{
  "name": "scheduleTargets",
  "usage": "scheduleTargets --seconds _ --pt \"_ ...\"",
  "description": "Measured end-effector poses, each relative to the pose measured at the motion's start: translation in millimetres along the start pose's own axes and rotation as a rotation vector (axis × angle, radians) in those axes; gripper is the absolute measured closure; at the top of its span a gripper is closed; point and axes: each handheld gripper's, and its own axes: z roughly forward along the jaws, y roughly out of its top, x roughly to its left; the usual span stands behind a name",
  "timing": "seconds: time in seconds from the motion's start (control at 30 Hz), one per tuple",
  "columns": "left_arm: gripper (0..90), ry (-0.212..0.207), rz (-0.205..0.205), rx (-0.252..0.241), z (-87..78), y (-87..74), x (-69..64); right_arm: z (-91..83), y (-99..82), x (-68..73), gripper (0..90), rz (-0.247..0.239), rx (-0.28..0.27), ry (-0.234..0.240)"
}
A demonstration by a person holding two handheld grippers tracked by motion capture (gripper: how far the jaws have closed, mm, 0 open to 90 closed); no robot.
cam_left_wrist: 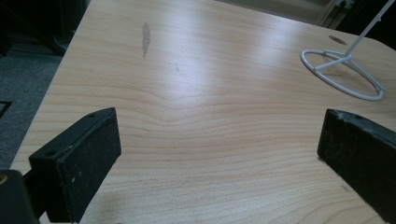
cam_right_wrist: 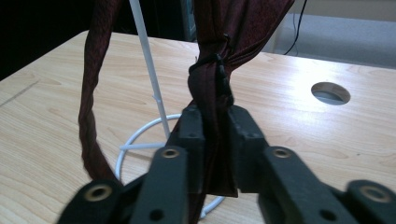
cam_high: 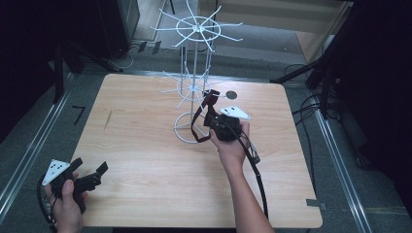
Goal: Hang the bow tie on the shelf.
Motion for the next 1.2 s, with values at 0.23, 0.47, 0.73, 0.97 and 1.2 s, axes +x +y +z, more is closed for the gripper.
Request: scheduleTargets --seconds 0.23,0.47,0.73,0.97,1.2 --pt "0.0 0.000 0.000 0.001 0.0 0.1 0.0 -1.2 -7.0 -3.2 48.3 0.033 -0.016 0.009" --pt "0.1 0.001 0.002 0.002 0.0 0.1 -0.1 -10.1 -4.8 -5.0 36.9 0.029 -0.044 0.005" --pt "0.0 0.001 0.001 0.000 0.1 0.0 -0.3 -26.8 -1.0 -8.6 27.0 0.015 -0.083 0.015" --pt "0.1 0.001 0.005 0.002 0.0 0.0 -0.3 -44.3 -5.6 -21.6 16.8 0.030 -0.094 0.033" --pt "0.1 0.001 0.007 0.002 0.1 0.0 -0.5 -56.4 -12.2 -36.2 11.9 0.042 -0.096 0.022"
